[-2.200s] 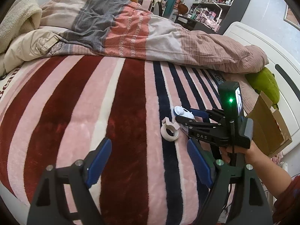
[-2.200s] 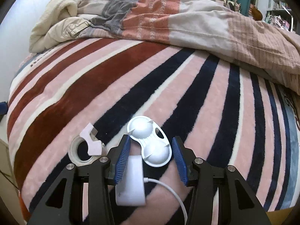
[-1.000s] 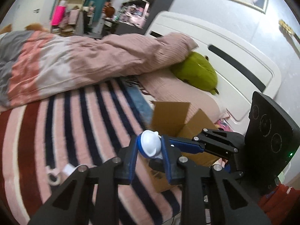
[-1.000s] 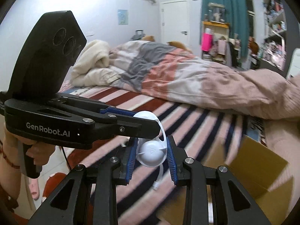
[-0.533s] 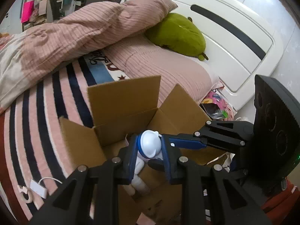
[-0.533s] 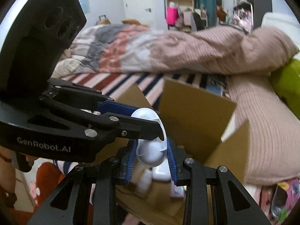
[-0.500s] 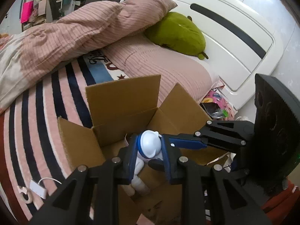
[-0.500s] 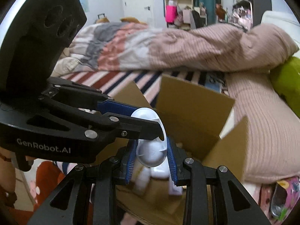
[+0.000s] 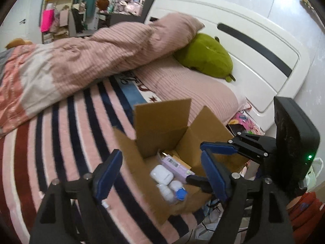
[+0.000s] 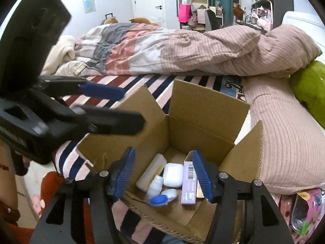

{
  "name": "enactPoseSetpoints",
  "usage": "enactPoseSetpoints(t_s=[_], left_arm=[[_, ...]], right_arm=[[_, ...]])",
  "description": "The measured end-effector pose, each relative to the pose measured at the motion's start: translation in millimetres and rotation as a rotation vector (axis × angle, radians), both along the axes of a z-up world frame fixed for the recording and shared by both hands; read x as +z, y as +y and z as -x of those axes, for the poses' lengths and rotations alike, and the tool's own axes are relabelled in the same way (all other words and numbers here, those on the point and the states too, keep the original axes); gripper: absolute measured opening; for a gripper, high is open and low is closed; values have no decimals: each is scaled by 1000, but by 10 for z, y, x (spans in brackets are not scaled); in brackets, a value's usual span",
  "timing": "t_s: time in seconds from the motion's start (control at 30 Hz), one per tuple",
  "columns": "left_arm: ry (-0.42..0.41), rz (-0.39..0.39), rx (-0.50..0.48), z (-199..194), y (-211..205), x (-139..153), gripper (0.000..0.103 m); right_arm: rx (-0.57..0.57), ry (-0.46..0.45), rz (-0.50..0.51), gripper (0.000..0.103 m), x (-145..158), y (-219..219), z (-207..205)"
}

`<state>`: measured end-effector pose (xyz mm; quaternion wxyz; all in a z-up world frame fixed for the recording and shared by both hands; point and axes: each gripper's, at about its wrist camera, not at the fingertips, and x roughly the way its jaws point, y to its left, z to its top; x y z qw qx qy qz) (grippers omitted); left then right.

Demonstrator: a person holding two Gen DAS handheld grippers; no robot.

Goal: Organize rigid objects
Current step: 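Grasp the white card reader with cable using the right gripper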

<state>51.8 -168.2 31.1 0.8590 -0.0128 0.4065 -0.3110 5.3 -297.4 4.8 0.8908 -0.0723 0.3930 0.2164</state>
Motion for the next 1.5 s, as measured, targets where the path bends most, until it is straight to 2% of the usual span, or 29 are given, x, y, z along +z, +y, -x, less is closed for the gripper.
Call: enactPoseSetpoints(t_s=[0.23,0.47,0.6,0.7,0.83,0.97,1.07,1.17,1.27,1.3,1.5], left_arm=[[-50,30,120,228,738,89,78],[-60,-2,287,399,1570,-134,79],[-37,-10,362,436,1954,-358,79],[-6,-9,409,458,2224,-580,79],[42,-10,449,454,2441,-846,79],[83,-8,472,446,2591,-1046,79],[108,-15,480,414,2659,-1169,79],[125,-13,483,369,2689,-1235,79],[135,-7,478,348,2681,-1261,79],[136,-6,474,343,2675,-1264,79],[132,50,415,314,2569,-1193,79]], right_arm=[[33,-26,14,55,94,357,73],[161,-39,-19,55,153,1072,33],[244,6,-12,55,-16,1575,-79],[287,65,-17,55,-286,1872,-209],[276,150,21,55,-799,2156,-473],[225,235,42,55,-1275,2254,-733],[165,246,39,55,-1498,2262,-882],[133,212,18,54,-1565,2269,-977],[132,161,57,35,-1565,2331,-995],[140,152,67,24,-1563,2349,-993],[189,106,69,23,-1385,2372,-863]])
